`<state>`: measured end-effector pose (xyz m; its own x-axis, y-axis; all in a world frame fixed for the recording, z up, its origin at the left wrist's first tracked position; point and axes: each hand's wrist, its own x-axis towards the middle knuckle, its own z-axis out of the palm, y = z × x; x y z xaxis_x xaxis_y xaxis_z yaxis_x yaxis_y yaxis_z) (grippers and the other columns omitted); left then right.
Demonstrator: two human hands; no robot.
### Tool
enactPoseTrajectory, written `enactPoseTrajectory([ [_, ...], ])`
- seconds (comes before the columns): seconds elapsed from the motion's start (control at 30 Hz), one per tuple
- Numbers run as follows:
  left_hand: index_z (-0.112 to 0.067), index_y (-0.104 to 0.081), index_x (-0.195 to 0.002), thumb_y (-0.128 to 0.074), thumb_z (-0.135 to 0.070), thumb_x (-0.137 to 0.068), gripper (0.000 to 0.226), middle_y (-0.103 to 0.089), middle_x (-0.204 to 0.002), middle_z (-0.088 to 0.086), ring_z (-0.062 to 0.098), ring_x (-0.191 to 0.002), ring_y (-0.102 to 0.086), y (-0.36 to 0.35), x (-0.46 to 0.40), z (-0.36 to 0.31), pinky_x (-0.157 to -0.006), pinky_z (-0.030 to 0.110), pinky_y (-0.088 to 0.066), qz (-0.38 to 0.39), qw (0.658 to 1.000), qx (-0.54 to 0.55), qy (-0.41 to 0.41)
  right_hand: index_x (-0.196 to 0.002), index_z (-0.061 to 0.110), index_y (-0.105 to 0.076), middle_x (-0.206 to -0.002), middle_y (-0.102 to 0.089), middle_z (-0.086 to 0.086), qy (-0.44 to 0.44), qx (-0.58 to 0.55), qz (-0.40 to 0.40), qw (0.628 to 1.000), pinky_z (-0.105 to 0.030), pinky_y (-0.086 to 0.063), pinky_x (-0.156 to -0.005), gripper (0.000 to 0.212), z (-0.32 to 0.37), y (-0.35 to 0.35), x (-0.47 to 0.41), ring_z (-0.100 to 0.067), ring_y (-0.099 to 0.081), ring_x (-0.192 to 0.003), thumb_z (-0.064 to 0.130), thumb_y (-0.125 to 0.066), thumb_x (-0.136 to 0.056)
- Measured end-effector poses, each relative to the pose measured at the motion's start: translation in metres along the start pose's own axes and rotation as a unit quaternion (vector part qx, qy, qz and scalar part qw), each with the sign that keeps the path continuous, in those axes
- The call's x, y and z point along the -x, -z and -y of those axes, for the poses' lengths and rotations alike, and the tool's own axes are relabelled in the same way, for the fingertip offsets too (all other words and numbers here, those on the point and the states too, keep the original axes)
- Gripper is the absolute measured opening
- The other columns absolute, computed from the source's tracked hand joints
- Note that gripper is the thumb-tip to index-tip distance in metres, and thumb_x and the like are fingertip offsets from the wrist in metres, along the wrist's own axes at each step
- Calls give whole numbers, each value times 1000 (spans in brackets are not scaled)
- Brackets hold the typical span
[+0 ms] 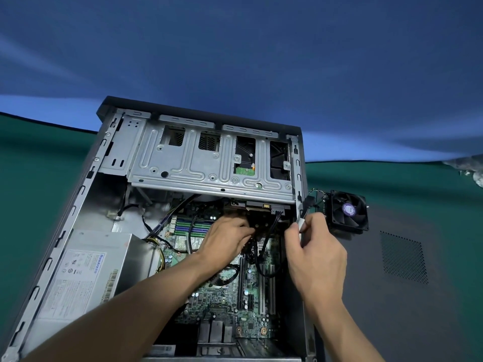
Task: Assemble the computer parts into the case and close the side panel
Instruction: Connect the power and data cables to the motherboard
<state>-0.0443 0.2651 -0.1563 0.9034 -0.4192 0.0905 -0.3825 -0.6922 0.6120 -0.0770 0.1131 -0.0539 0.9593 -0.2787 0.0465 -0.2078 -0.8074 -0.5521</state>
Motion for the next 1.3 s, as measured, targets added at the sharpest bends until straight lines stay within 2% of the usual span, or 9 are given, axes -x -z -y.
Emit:
enactPoseTrajectory([
  [0.17,-5,-75,-90,-83,2,-63,29,-71,-77,6,19,-67,-68,3,-1,-1,-68,34,-57,-29,999,-8,-36,-73,22,-39,-53,-51,1,-1,-2,3,1000,-36,-39,-53,19,-1,0,-1,-20,-50,-53,36,-46,-84],
  [0.33,-3,-74,-93,-76,4,-72,23,-72,-78,8,18,-67,-68,1,-6,-4,-74,32,-53,-35,999,33,-7,-72,23,-38,-52,-51,2,-3,-1,7,1000,-34,-38,-52,19,-1,0,-1,-17,-49,-52,39,-44,-82],
  [0.5,-7,-73,-102,-63,-6,-88,17,-72,-87,5,15,-75,-64,-2,-13,-7,-81,17,-44,-1,998,58,35,-71,24,-36,-52,-51,3,-4,2,3,1000,-33,-33,-51,19,0,0,-1,-13,-48,-51,38,-45,-82],
  [0.67,-14,-73,-99,-57,-19,-94,18,-73,-88,2,16,-77,-67,-1,-22,-11,-90,33,-50,41,991,60,108,-70,24,-34,-51,-49,3,-9,7,0,1000,-33,-31,-49,22,0,1,-1,-12,-47,-50,36,-47,-83],
  [0.77,-18,-70,-108,-56,-26,-95,21,-72,-83,-1,14,-67,-65,2,-29,-8,-76,26,-53,80,983,52,156,-72,22,-37,-52,-51,3,-10,8,1,1000,-34,-29,-51,22,0,1,-2,-14,-47,-51,35,-49,-84],
  [0.87,-16,-67,-106,-50,-28,-98,23,-59,-65,-1,5,-51,-54,4,-33,-2,-53,12,-41,138,975,35,170,-71,22,-36,-52,-50,2,-8,10,-2,1000,-34,-30,-52,23,0,0,-1,-18,-48,-52,35,-49,-85],
  [1.0,-15,-68,-109,-51,-23,-97,22,-71,-85,5,14,-67,-65,2,-32,1,-69,20,-50,132,975,61,168,-71,22,-36,-52,-50,2,-7,8,-3,1000,-34,-30,-52,22,1,1,-1,-19,-48,-52,36,-48,-84],
  [1.13,-12,-70,-107,-54,-24,-96,23,-72,-85,8,12,-58,-59,-1,-33,5,-56,23,-48,126,968,80,202,-71,22,-36,-52,-50,2,-8,9,-2,1000,-34,-31,-51,23,0,0,-2,-19,-49,-52,36,-48,-84],
  [1.3,-18,-64,-119,-53,-27,-96,27,-71,-107,3,16,-90,-68,5,-34,-1,-88,28,-51,149,973,62,166,-71,22,-35,-51,-49,1,-4,10,-4,1000,-34,-34,-51,23,0,0,-1,-23,-49,-52,36,-46,-84],
])
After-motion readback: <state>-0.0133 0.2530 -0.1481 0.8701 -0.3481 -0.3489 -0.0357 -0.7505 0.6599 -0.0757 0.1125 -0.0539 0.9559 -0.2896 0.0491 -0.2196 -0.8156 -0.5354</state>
